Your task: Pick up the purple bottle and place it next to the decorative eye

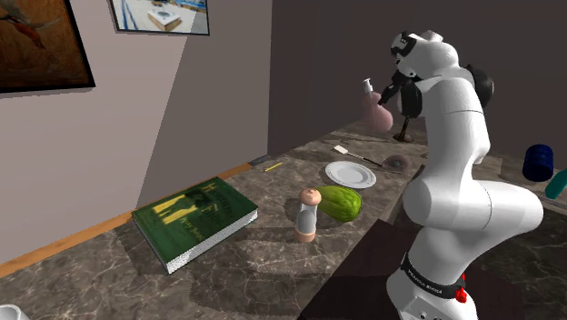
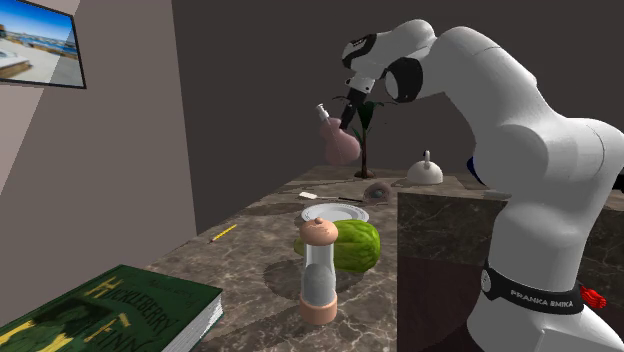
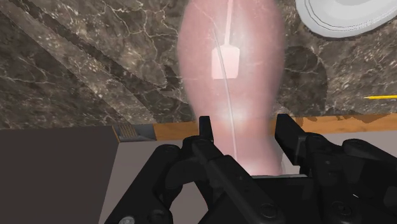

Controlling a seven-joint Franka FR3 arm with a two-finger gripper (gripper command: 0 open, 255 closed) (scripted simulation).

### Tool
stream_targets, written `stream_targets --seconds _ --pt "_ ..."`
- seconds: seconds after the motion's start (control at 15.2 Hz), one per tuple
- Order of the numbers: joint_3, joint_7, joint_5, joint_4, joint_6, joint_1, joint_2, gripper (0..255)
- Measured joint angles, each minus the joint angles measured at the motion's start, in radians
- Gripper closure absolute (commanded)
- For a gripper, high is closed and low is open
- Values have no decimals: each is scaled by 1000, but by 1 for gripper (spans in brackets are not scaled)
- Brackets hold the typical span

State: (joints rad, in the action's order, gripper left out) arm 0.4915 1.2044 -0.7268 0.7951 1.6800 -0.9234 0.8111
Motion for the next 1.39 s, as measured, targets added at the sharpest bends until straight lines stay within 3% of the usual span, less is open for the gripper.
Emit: stream_targets --seconds 0.07,0.2,0.79,1.39 --pt "-18 -22 -14 -143 -45 -59 84 255" --pt "-24 -17 -18 -170 -46 -76 111 255" --pt "-9 74 -23 81 100 -5 46 255" --pt "-14 128 -38 201 202 25 46 255"
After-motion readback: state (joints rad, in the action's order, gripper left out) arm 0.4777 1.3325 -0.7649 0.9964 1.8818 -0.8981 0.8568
